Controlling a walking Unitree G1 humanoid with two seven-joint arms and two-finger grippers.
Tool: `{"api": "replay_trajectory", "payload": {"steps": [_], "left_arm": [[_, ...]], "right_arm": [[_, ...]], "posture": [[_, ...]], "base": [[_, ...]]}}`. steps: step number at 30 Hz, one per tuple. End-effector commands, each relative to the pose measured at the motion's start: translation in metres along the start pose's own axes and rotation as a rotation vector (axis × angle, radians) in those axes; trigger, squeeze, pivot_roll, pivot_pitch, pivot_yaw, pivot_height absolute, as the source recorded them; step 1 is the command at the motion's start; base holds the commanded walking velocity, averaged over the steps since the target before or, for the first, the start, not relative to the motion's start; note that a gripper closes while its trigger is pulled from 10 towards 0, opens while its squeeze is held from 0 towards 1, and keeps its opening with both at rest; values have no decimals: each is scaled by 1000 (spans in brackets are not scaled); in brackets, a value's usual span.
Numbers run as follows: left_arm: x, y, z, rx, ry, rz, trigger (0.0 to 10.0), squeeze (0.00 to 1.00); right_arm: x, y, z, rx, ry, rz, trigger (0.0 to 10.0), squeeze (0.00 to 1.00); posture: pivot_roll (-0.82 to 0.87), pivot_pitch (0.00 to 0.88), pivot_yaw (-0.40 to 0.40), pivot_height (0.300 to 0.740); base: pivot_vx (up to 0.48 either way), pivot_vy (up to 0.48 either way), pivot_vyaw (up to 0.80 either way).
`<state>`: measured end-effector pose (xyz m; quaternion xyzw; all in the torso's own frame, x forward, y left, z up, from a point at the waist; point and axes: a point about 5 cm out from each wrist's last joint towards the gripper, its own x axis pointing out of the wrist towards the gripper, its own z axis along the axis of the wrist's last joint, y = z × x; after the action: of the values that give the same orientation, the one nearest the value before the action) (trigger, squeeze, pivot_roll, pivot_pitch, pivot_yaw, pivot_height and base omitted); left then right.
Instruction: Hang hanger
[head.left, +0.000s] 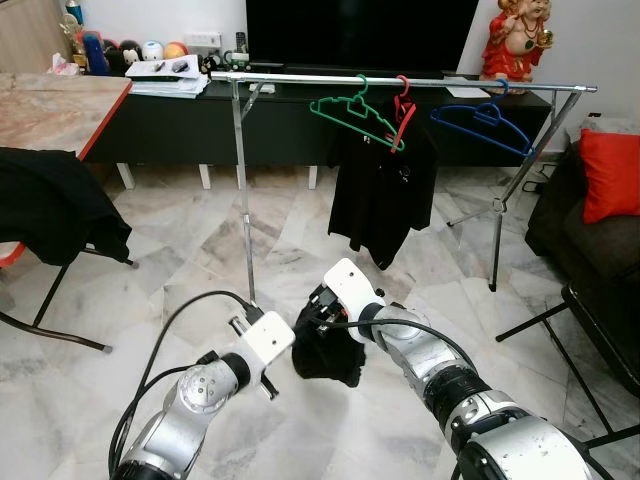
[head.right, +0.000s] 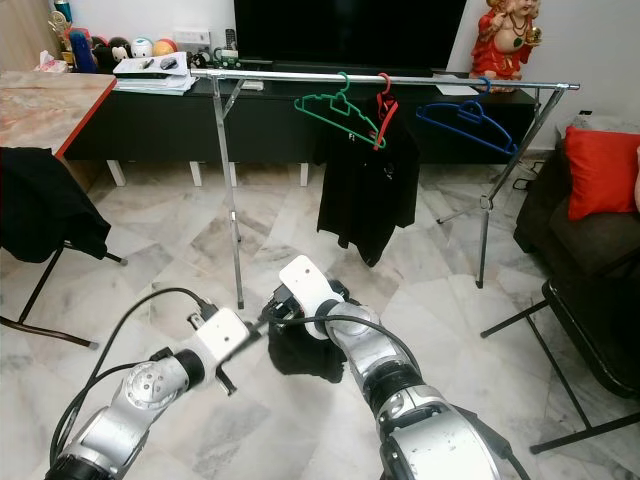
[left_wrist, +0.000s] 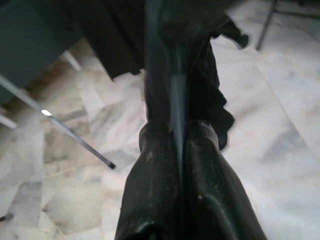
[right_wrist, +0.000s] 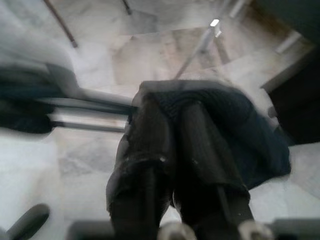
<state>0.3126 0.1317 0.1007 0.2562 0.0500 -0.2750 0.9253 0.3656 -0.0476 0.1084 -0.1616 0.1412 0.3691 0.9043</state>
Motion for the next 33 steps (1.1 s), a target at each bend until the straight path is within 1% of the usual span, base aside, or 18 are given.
{"api": "replay_trajectory", "payload": {"steps": [1,3,4,5,6,8,10,12,13,16,17,21,22,26,28,30,31,33], "left_arm": [[6,0,18,2,-77,-1,10000,0],[6,-5,19,5,-82,-28,10000,0],[6,-5,19,5,-82,-28,10000,0],[5,-15,18,-9,-85,-95,10000,0],[4,-20,17,-13,-84,-125,10000,0],[3,-25,15,-15,-85,-153,10000,0],[3,-26,13,-19,-86,-150,10000,0],[2,-28,12,-36,-81,-167,10000,0],[-1,-32,10,-49,-75,-200,10000,0],[-3,-35,9,-49,-72,-226,10000,0],[-3,-35,9,-49,-72,-226,10000,0],[-4,-33,9,-58,-77,-205,10000,0],[-4,-32,9,-63,-81,-197,10000,0],[-2,-29,12,-82,-106,-183,10000,0],[-2,-28,14,-90,-120,-178,10000,0],[-2,-25,16,-93,-131,-155,10000,0],[-1,-20,17,-89,-139,-114,10000,0],[0,-14,18,-98,-140,-63,10000,0]], "right_arm": [[4,9,7,-19,-28,46,10000,0],[4,10,7,-21,-29,35,10000,0],[4,10,7,-21,-29,35,10000,0],[3,3,8,4,-29,-28,10000,0],[3,0,8,14,-28,-56,10000,0],[1,-6,9,38,-29,-100,10000,0],[0,-11,9,65,-30,-136,10000,0],[-4,-21,10,114,-31,-219,10000,0],[-7,-29,9,164,-31,-287,10000,0],[-9,-36,8,232,-38,-337,10000,0],[-9,-36,8,232,-38,-337,10000,0],[-8,-33,8,282,-51,-299,10000,0],[-6,-28,9,301,-58,-261,10000,0],[-3,-19,8,291,-57,-196,10000,0],[-2,-18,8,316,-61,-187,10000,0],[-1,-16,10,360,-82,-168,10000,0],[-1,-16,12,410,-101,-170,10000,0],[-2,-19,12,448,-108,-195,10000,0]], "posture": [[142,56,-102,740],[142,54,-99,740],[142,54,-99,740],[142,51,-97,740],[142,51,-97,740],[142,50,-97,740],[141,49,-98,740],[142,51,-99,740],[143,54,-99,740],[144,56,-99,740],[144,56,-99,740],[143,60,-100,740],[143,61,-101,740],[143,61,-101,740],[143,60,-102,740],[142,60,-101,740],[142,60,-101,740],[142,60,-103,740]], "base": [[0,0,0],[0,0,0],[0,0,0],[0,0,0],[0,0,0],[0,0,0],[0,0,0],[0,0,0],[0,0,0],[0,0,0],[0,0,0],[0,0,0],[0,0,0],[0,0,0],[0,0,0],[0,0,0],[0,0,0],[0,0,0]]}}
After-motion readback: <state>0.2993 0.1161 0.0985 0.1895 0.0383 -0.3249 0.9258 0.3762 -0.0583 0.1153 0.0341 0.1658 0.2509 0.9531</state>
